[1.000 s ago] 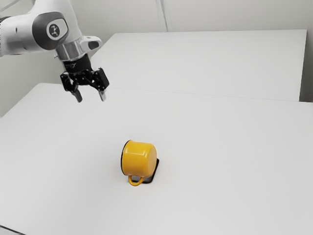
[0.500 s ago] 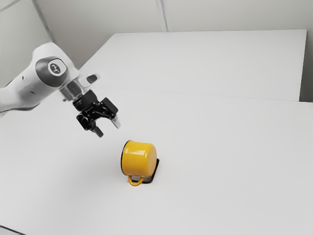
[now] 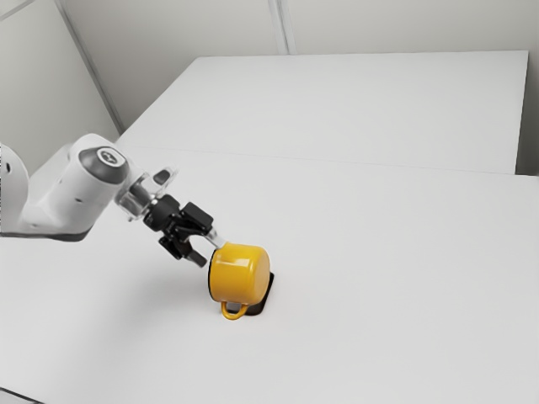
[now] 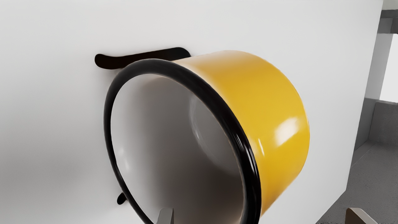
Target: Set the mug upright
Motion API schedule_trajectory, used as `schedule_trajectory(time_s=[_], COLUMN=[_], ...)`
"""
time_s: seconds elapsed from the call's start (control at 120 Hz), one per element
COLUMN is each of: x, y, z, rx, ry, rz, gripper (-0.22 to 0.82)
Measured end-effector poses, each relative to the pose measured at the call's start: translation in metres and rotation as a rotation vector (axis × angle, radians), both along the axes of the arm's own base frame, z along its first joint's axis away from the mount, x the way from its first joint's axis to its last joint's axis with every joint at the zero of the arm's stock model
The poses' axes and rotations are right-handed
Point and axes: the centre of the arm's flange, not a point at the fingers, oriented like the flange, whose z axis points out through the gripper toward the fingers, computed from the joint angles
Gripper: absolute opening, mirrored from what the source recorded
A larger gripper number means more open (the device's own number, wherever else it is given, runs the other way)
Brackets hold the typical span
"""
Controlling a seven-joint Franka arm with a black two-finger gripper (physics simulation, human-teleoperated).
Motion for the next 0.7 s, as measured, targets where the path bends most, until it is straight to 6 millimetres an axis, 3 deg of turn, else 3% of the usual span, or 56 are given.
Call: schedule_trajectory(time_s=[0.192,0.45,0.7], x=[0.002,-0.003,-0.007], y=[0.005,-0.008,-0.014], z=[-0.017,-0.036,-0.042], rx=[-0.088,-0.238,-0.316], ry=[-0.068,-0.095,-0.097], rz=[-0.006,0.003,-0.034], gripper=[0.60,0.59,0.25])
